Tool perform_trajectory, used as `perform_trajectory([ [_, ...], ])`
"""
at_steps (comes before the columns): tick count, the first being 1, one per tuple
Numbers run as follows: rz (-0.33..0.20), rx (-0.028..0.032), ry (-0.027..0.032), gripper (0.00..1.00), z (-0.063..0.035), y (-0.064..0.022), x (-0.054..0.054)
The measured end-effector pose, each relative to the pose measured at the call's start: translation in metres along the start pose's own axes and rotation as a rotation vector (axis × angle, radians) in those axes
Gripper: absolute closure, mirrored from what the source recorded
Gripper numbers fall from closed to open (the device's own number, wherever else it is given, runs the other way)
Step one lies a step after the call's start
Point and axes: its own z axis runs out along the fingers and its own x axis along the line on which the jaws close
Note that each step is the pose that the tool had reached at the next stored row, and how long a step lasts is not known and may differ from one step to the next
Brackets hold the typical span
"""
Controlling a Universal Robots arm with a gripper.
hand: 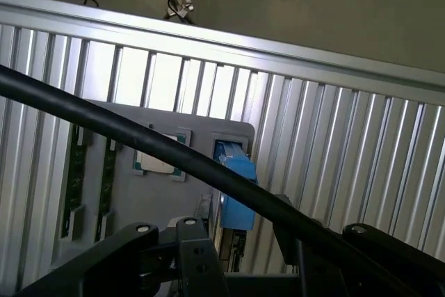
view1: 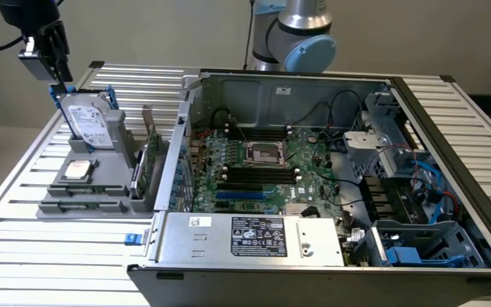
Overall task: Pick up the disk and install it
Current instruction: 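Pick up the disk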
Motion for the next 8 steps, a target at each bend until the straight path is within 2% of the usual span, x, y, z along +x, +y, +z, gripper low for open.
perform_trajectory([
  [3, 0.0, 0.0014, 0.0002, 0.52, 0.0042, 0.0002, 0.001],
  [8, 0.0, 0.0144, 0.0025, 0.52, 0.0124, -0.0001, 0.002],
])
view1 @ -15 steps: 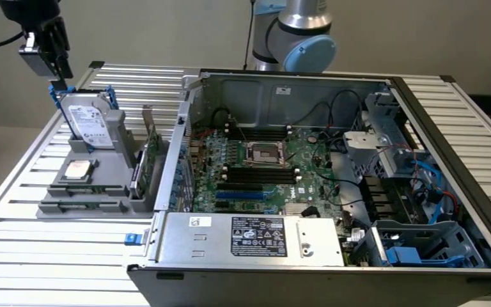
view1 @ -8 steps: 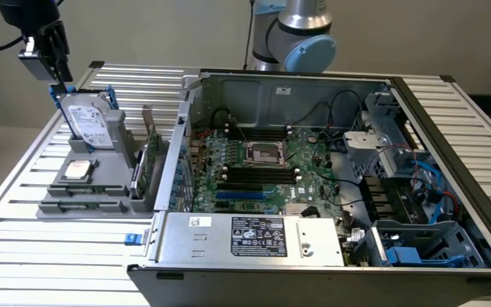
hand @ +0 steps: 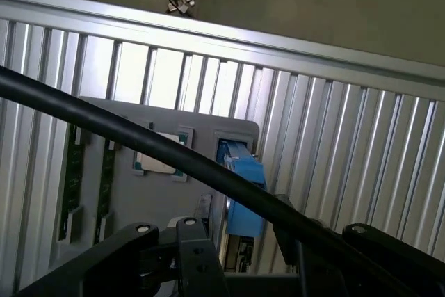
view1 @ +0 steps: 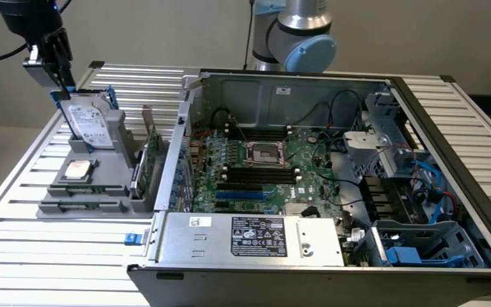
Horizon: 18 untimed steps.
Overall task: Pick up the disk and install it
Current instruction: 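Pick up the disk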
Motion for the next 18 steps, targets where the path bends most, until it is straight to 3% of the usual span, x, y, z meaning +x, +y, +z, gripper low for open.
perform_trajectory([
  [7, 0.002, 0.0235, 0.0039, 0.52, 0.0112, 0.0047, -0.001],
  [18, 0.005, 0.0424, 0.007, 0.52, 0.0289, 0.0106, -0.002],
])
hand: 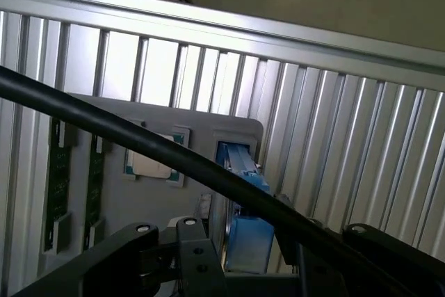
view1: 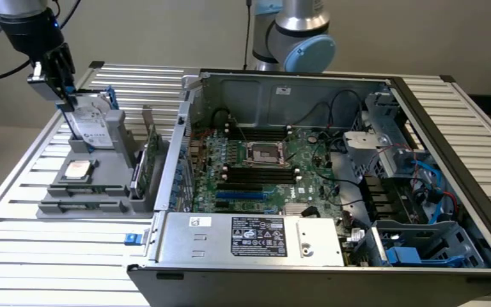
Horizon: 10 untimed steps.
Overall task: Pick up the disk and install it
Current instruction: 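Pick up the disk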
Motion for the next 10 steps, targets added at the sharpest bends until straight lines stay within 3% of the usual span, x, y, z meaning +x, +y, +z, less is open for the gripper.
perform_trajectory([
  [10, 0.01, 0.0011, 0.0006, 0.52, 0.0099, 0.0021, 0.0001],
])
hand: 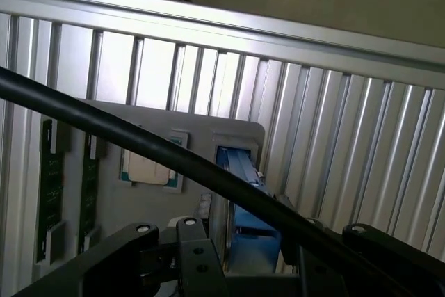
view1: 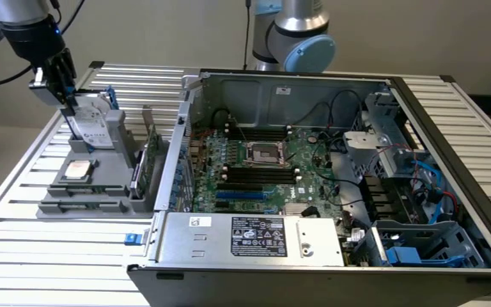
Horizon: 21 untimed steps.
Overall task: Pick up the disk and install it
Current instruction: 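Pick up the disk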
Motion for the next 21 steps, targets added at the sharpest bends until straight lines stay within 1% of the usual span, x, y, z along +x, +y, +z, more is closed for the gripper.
perform_trajectory([
  [9, 0.028, 0.0003, -0.0023, 0.52, 0.0003, 0.0001, 0.0011],
  [21, 0.063, 0.0016, -0.0141, 0.52, 0.0003, 0.0001, 0.0011],
])
